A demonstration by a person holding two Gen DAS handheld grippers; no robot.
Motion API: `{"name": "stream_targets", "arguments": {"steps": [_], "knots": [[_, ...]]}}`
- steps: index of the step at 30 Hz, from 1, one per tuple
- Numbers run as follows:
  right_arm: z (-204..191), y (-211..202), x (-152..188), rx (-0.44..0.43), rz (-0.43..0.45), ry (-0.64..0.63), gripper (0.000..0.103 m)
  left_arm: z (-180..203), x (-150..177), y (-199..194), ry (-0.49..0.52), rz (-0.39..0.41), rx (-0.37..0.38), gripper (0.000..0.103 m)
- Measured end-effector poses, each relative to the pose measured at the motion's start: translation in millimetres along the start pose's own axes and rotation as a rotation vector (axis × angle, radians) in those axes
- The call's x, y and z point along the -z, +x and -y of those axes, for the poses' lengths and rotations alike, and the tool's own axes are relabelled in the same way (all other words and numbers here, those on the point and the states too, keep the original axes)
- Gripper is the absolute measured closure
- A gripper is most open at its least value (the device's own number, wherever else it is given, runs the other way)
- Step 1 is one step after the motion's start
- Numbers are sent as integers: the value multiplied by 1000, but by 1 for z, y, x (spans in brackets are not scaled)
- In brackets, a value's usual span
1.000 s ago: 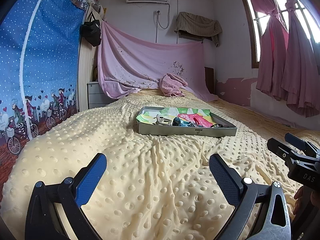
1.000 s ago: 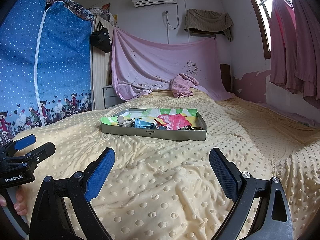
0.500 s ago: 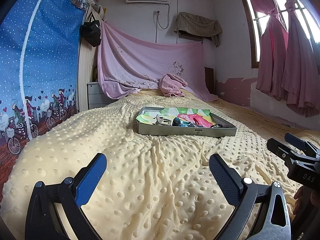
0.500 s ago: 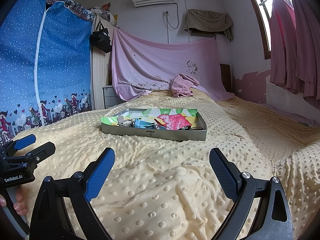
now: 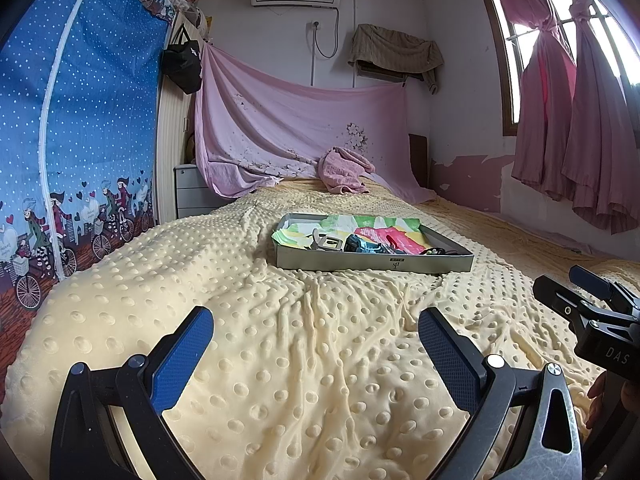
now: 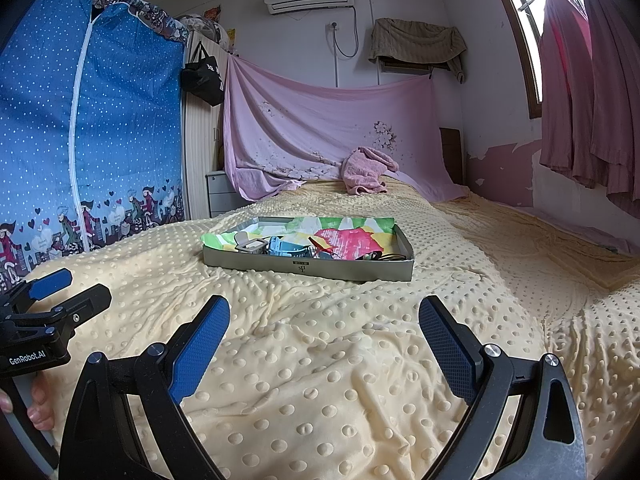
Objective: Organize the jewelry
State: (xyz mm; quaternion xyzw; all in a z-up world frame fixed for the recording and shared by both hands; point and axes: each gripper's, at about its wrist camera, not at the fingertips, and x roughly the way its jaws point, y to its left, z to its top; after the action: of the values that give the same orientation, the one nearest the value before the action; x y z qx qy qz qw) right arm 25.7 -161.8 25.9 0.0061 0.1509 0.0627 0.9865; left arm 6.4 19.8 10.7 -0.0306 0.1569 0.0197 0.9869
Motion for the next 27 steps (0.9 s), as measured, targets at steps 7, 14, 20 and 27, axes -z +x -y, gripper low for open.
{"name": "stream_targets", "arguments": {"steps": [7,14,20,27], "knots": [[0,0,0,0,0,1,10,-2,-3,-1,-3,-2,-5,0],[0,0,0,0,0,0,10,-2,-2,-1,2,5,-8,0],[0,0,0,0,0,0,10,-2,-1,-1,2,4,-9,0],[0,0,1,0,0,-1,10,-2,-1,-1,6,7,-9,0]]}}
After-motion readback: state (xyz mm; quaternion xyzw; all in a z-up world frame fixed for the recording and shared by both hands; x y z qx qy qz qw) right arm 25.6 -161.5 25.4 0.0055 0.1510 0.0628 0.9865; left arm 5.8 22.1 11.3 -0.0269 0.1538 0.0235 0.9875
